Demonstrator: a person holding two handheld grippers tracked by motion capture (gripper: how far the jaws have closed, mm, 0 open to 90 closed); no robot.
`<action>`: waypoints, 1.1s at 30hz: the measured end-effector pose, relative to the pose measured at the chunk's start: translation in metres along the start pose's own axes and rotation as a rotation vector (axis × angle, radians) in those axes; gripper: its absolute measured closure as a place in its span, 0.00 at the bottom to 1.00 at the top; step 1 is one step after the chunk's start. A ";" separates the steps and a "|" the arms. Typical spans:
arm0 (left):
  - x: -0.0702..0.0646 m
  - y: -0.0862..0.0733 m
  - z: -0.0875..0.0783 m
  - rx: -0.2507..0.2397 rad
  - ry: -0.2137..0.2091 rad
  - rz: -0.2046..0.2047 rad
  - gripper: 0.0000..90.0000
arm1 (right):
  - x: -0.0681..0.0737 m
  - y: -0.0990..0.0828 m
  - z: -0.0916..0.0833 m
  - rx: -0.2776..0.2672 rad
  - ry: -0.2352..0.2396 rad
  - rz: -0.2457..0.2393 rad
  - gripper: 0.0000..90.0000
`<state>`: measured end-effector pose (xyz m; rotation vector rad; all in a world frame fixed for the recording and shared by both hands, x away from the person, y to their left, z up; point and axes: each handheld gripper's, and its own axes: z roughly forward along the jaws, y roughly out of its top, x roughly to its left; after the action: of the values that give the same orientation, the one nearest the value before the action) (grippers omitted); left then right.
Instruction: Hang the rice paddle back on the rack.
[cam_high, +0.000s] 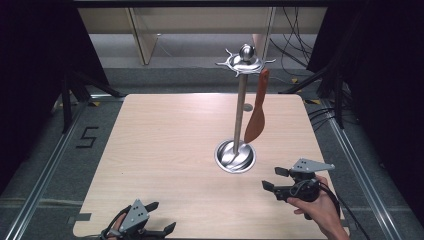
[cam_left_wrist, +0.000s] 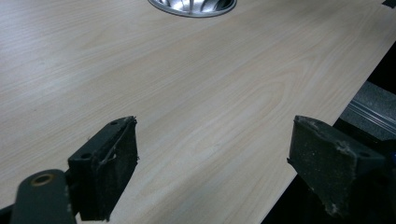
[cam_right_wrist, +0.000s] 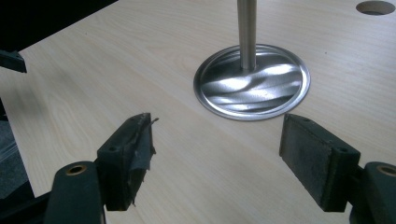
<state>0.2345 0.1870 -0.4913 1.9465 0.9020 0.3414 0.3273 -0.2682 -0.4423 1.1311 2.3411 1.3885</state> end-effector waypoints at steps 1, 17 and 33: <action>0.000 0.000 0.000 -0.004 -0.002 -0.001 0.17 | 0.001 -0.001 0.000 0.003 0.004 0.014 0.30; 0.001 -0.001 0.001 -0.003 -0.005 -0.009 0.17 | 0.005 -0.018 -0.001 0.053 -0.012 0.020 0.26; 0.000 -0.001 0.000 0.003 0.002 0.003 0.17 | 0.013 -0.029 -0.004 0.068 -0.038 -0.024 0.18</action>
<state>0.2347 0.1872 -0.4921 1.9505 0.9016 0.3434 0.3013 -0.2693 -0.4617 1.1329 2.3842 1.2774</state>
